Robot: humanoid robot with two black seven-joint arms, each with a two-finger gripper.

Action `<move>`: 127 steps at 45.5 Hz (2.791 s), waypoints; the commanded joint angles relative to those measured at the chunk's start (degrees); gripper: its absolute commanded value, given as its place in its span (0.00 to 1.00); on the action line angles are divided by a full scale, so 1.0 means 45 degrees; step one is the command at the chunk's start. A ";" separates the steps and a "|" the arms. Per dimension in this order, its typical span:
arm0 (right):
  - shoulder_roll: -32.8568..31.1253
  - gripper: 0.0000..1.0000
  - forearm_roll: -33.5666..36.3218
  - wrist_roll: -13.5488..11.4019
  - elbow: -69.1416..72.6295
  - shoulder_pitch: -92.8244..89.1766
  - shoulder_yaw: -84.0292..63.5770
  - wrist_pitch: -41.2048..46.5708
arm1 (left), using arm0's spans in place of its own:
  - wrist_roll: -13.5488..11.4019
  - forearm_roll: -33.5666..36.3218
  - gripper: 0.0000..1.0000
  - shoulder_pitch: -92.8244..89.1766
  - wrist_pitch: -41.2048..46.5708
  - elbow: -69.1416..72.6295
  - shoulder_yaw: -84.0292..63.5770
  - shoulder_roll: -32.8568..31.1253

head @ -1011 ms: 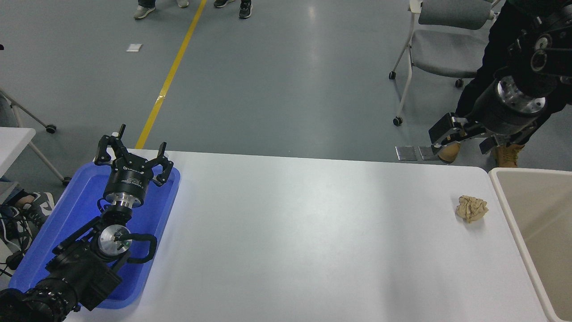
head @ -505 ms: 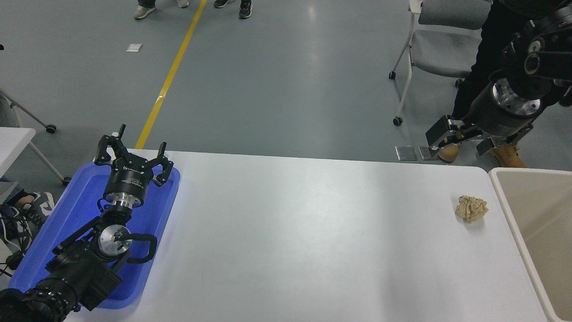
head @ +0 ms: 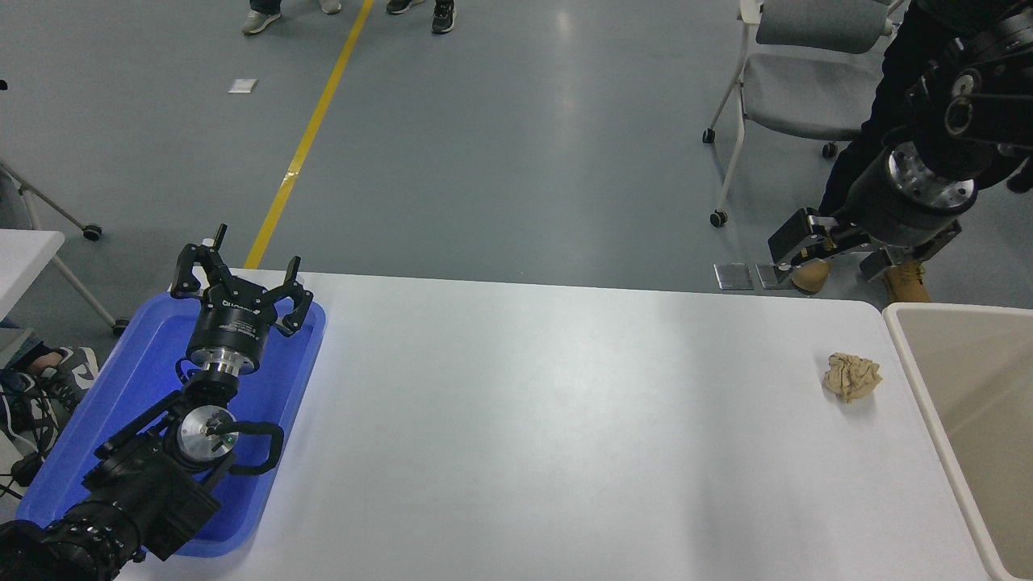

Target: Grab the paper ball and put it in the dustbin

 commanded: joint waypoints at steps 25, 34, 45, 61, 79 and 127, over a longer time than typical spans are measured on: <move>-0.0066 1.00 0.0485 0.0007 -0.2672 -0.3137 -0.0229 -0.2732 | 0.0000 -0.0011 1.00 0.0000 0.0012 0.0000 0.0000 0.0000; 0.0012 1.00 0.0485 0.0007 -0.3415 -0.4895 -0.0190 -0.5056 | 0.0000 0.0008 1.00 0.0000 -0.0007 0.0000 0.0000 0.0000; 0.0051 1.00 0.0407 0.0007 -0.4567 -0.6868 -0.0151 -0.7264 | 0.0000 -0.0011 1.00 -0.0019 -0.0007 0.0000 0.0000 0.0000; 0.0090 1.00 0.0564 0.0026 -0.5700 -0.9445 0.0317 -1.0154 | 0.0000 0.0009 1.00 0.0000 -0.0007 0.0000 0.0000 0.0000; 0.0852 1.00 0.0583 0.0104 -0.7497 -1.2357 0.2993 -1.2948 | 0.0000 0.0009 1.00 0.0000 -0.0007 0.0000 0.0000 0.0000; 0.2063 1.00 0.0583 0.0124 -0.8337 -1.4487 0.3170 -1.3808 | 0.0000 -0.0011 1.00 0.0000 -0.0007 0.0000 0.0000 0.0000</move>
